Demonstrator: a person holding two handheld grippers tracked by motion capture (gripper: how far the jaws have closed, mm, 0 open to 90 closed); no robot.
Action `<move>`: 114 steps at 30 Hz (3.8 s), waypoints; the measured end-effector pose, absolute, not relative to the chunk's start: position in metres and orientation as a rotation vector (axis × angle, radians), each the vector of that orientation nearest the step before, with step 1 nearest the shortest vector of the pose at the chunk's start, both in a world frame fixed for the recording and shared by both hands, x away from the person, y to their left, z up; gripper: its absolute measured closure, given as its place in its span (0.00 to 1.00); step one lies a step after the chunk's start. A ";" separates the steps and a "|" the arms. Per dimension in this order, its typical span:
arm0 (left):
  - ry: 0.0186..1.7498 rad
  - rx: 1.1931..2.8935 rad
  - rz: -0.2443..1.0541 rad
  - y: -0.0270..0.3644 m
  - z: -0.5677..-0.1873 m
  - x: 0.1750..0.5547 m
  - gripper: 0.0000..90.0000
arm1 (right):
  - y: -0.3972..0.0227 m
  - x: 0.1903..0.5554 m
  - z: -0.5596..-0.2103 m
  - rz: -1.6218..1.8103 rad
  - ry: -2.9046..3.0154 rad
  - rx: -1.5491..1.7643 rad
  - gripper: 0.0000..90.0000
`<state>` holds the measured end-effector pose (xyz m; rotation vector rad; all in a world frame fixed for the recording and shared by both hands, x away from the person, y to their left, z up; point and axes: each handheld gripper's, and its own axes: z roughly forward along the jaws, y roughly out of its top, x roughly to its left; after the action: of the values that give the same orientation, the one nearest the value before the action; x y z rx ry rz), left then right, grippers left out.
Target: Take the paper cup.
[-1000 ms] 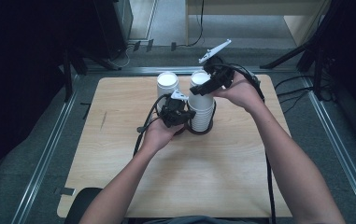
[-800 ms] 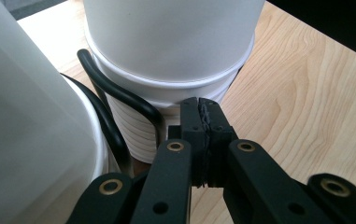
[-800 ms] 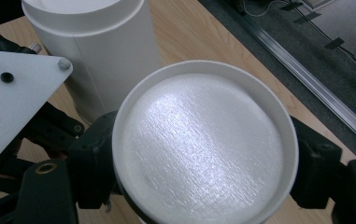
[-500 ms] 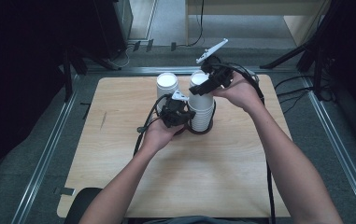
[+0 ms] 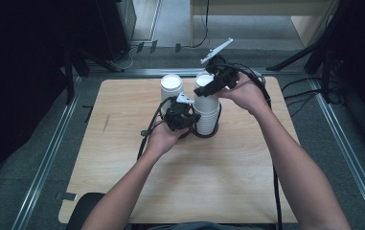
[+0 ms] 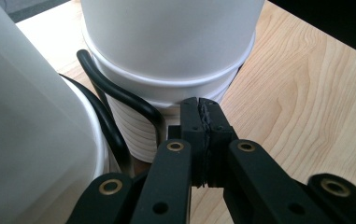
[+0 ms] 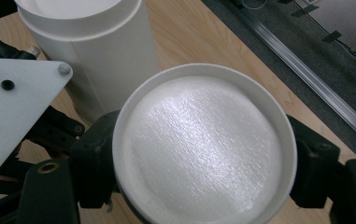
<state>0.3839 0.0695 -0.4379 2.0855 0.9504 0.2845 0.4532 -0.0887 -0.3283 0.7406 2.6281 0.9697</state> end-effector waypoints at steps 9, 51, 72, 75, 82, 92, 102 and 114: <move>0.958 2.080 0.276 0.072 -0.438 0.385 0.99 | -0.089 0.447 -0.297 1.012 2.595 0.691 0.28; 0.917 2.069 0.209 0.078 -0.431 0.381 0.84 | -0.137 0.385 -0.244 1.064 2.650 0.644 0.28; 0.785 2.134 0.134 0.097 -0.425 0.368 0.56 | -0.156 0.358 -0.279 1.093 2.728 0.593 0.28; 0.747 2.147 0.118 0.099 -0.424 0.365 0.51 | -0.158 0.356 -0.286 1.116 2.739 0.611 0.28; 0.713 2.133 0.074 0.105 -0.429 0.363 0.48 | -0.161 0.351 -0.311 1.125 2.773 0.621 0.28; 0.691 2.171 0.000 0.113 -0.438 0.362 0.43 | -0.160 0.347 -0.354 1.151 2.810 0.606 0.28; 0.642 2.187 -0.037 0.116 -0.445 0.357 0.30 | -0.156 0.344 -0.391 1.158 2.837 0.541 0.28; 0.573 2.240 -0.102 0.119 -0.457 0.348 0.01 | -0.152 0.353 -0.425 1.186 2.851 0.603 0.28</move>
<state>0.3481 0.1186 -0.4570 2.2398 0.5729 -0.1019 0.3532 -0.1517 -0.4246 0.6032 2.8513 1.1860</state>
